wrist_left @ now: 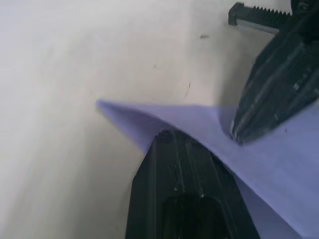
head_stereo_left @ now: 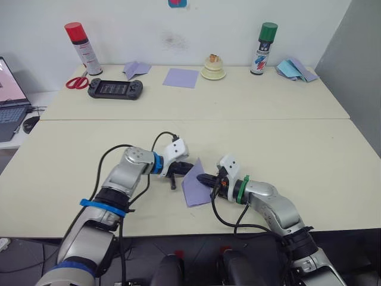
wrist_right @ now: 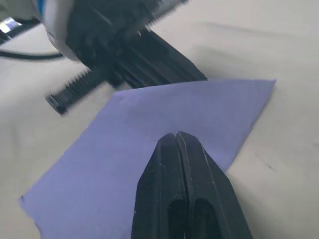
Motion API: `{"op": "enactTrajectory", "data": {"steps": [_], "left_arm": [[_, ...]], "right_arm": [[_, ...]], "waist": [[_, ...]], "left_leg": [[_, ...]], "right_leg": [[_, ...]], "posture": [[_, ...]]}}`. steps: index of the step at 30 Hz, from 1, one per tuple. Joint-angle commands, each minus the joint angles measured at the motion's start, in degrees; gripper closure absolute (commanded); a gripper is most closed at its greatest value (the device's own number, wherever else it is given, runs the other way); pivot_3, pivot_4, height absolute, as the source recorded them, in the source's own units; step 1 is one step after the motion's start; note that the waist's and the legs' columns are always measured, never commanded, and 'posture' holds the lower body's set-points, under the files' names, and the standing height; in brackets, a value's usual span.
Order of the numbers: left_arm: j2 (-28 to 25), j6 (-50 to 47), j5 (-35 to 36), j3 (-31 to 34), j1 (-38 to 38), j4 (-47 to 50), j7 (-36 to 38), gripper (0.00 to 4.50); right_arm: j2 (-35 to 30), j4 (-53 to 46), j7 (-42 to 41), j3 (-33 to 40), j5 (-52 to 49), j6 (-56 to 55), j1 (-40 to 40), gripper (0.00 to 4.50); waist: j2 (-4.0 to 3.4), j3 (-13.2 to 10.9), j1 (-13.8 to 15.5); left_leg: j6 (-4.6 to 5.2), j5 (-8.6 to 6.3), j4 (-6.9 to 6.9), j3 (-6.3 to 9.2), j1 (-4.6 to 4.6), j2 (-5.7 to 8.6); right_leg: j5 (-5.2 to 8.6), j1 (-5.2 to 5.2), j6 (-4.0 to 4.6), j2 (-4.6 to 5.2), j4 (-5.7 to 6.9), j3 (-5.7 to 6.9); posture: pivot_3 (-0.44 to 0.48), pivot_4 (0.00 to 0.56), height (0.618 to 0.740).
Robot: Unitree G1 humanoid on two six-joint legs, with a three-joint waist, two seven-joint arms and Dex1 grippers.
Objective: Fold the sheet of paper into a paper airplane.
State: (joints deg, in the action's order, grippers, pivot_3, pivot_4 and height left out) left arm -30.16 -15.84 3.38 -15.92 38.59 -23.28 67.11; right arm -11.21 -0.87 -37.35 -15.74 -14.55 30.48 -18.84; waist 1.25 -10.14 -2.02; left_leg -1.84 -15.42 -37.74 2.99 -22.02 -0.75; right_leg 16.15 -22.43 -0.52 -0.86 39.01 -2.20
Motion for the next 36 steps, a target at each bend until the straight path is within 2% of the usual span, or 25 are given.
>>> {"op": "enactTrajectory", "data": {"steps": [1, 4, 7, 11, 17, 22, 28, 36], "left_arm": [[-3.3, 0.5, -0.6, 1.7, 0.4, 2.7, 0.4, 4.49], [-3.1, -0.2, 2.0, 3.8, 0.6, 5.6, -0.6, 4.49], [0.0, -2.3, 5.1, 5.0, -0.2, 9.2, -1.7, 4.49], [2.7, -2.2, 2.8, 2.6, -2.4, 10.6, -4.0, 4.49], [2.1, 2.6, -3.0, -0.7, -6.0, 7.8, -7.8, 4.49], [3.7, 2.7, -1.5, -0.5, -7.6, 8.5, -8.4, 4.49], [2.2, 4.6, -2.2, -1.2, -9.7, 9.7, -7.1, 4.49], [1.0, 5.1, -2.3, -1.3, -10.9, 11.5, -6.7, 4.49]], "right_arm": [[-0.5, 0.9, 1.1, -0.7, 2.0, 0.0, -0.5, 4.50], [-0.9, 0.8, 0.9, -0.5, 2.4, 0.2, -0.2, 4.50], [-1.0, 0.7, 0.4, -0.4, 2.3, 0.2, 0.0, 4.50], [-1.2, 0.6, 0.0, -0.3, 2.3, 0.3, -0.1, 4.50], [-1.9, -3.6, -3.1, 1.4, -1.7, 2.3, 0.2, 4.50], [-3.3, -6.1, -5.4, 3.0, -5.2, 4.5, -0.2, 4.50], [-0.3, 4.6, -1.1, 5.4, -2.0, -1.2, -6.7, 4.50], [3.5, 20.0, -3.3, 4.3, 0.9, -8.6, -13.5, 4.50]], "waist": [[0.00, 0.0, 0.1], [0.00, 0.0, 0.2], [0.01, 0.0, 0.5], [0.01, 0.0, 0.3], [0.01, 0.0, 0.3], [0.01, 0.0, 0.3], [0.01, 0.0, 0.3], [0.00, 0.0, 0.2]], "left_leg": [[0.00, 0.00, 0.00, 0.01, 0.00, 0.00], [0.00, 0.00, -0.03, 0.00, -0.01, 0.03], [0.00, 0.00, -0.10, 0.02, -0.01, 0.07], [0.00, 0.00, -0.10, -0.03, 0.02, 0.07], [0.00, 0.00, -0.06, 0.03, 0.01, 0.04], [0.00, 0.00, -0.08, 0.01, 0.02, 0.07], [0.00, 0.00, -0.08, -0.02, 0.05, 0.06], [0.00, 0.00, 0.00, -0.05, 0.06, 0.06]], "right_leg": [[0.00, 0.00, 0.00, 0.00, 0.00, 0.01], [0.00, 0.01, 0.00, 0.03, 0.00, 0.00], [0.00, 0.08, -0.01, 0.07, -0.02, 0.03], [0.00, 0.09, -0.01, 0.07, -0.02, -0.03], [-0.02, 0.07, 0.02, 0.05, 0.00, 0.01], [-0.01, 0.10, 0.01, 0.08, -0.01, 0.00], [-0.01, 0.10, 0.01, 0.07, 0.00, -0.01], [-0.16, 0.08, 0.27, 0.07, -0.02, -0.02]], "posture": [[0.000, 0.150, 0.740], [0.000, 0.150, 0.740], [0.000, 0.150, 0.740], [0.000, 0.150, 0.740], [0.000, 0.150, 0.740], [0.000, 0.150, 0.740], [0.000, 0.150, 0.740], [0.000, 0.150, 0.740]]}}
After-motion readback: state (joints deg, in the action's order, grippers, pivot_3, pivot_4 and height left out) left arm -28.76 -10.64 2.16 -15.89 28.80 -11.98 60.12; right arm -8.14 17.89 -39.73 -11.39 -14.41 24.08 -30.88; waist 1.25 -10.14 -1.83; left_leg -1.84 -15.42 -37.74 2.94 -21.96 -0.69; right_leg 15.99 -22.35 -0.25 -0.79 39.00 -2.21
